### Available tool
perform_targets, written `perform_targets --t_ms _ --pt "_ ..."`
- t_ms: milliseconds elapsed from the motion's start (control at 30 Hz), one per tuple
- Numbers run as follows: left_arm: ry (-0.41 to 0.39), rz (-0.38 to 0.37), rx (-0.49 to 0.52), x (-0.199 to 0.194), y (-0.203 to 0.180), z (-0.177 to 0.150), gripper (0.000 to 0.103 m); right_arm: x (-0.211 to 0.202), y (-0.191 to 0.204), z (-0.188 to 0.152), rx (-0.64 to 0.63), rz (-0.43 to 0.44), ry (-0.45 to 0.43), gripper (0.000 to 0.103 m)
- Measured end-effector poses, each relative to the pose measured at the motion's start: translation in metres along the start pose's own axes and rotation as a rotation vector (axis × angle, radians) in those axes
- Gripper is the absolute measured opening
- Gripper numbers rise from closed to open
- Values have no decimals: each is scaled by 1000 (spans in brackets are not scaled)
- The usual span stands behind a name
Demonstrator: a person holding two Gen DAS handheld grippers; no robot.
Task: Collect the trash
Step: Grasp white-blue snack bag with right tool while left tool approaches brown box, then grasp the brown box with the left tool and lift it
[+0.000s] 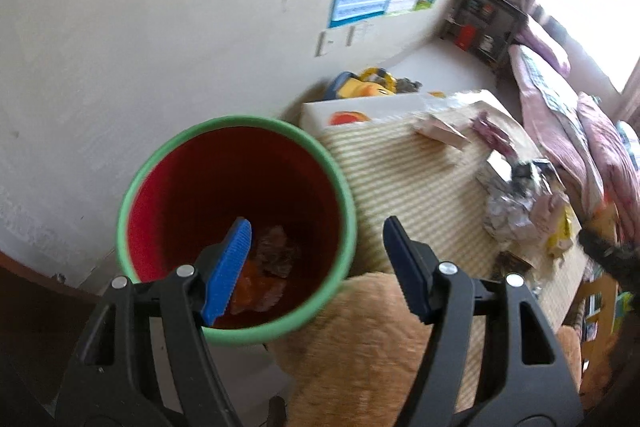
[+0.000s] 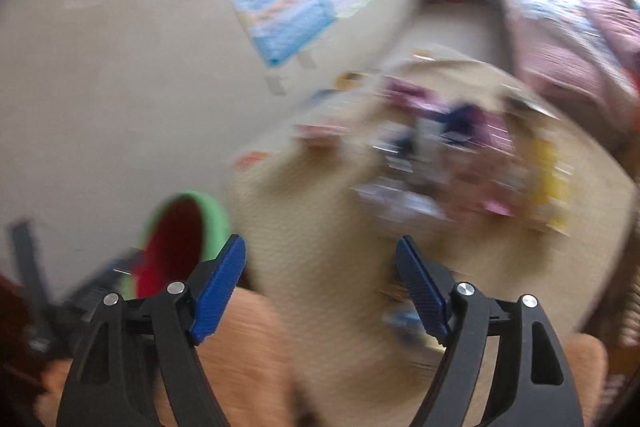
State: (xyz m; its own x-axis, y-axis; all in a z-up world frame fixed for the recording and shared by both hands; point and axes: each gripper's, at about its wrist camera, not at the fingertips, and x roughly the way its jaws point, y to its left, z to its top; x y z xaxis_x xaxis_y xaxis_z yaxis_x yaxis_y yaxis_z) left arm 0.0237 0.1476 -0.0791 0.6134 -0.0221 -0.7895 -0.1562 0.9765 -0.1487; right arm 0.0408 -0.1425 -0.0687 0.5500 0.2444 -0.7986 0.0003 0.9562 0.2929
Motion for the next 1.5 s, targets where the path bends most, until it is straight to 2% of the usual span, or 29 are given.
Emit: perform_targets --t_ms 100,200,367,467,500,533,567,667,767,833,967,1033,1233,1400,1500 --pt "8 -19 50 0 -25 -4 65 13 -42 -17 91 -52 65 75" --pt "18 -44 99 -2 -48 -9 65 32 -62 -29 123 -78 129 75" --pt "34 -69 155 -5 -76 -15 65 69 -72 -48 138 -35 250 76" --pt "39 -68 181 -5 -88 -18 65 76 -76 -58 136 -9 270 74" --pt "40 -67 189 -5 -93 -19 65 74 -78 -58 131 -3 257 71" --pt "42 -67 196 -4 -97 -20 65 72 -79 -58 131 24 253 46" --pt "48 -68 204 -3 -102 -20 65 70 -82 -60 145 56 262 36" --pt "81 -92 214 3 -116 -24 65 58 -93 -61 195 92 246 34" --pt "108 -123 230 10 -134 -29 65 34 -108 -58 247 109 181 33" --pt "122 -136 246 15 -148 -34 65 20 -118 -50 246 72 117 33" --pt "190 -173 259 38 -181 -46 65 -5 -141 -53 240 -68 0 33" --pt "228 -184 223 51 -191 -49 65 -7 -154 -56 286 -77 -20 33" --pt "254 -126 69 83 -220 -51 66 -2 -163 -63 308 -63 -39 33" --pt "259 -27 -19 109 -234 -50 69 -7 -164 -63 291 -61 -73 33" --pt "300 17 -54 120 -237 -54 72 -5 -165 -62 290 -53 -76 33"
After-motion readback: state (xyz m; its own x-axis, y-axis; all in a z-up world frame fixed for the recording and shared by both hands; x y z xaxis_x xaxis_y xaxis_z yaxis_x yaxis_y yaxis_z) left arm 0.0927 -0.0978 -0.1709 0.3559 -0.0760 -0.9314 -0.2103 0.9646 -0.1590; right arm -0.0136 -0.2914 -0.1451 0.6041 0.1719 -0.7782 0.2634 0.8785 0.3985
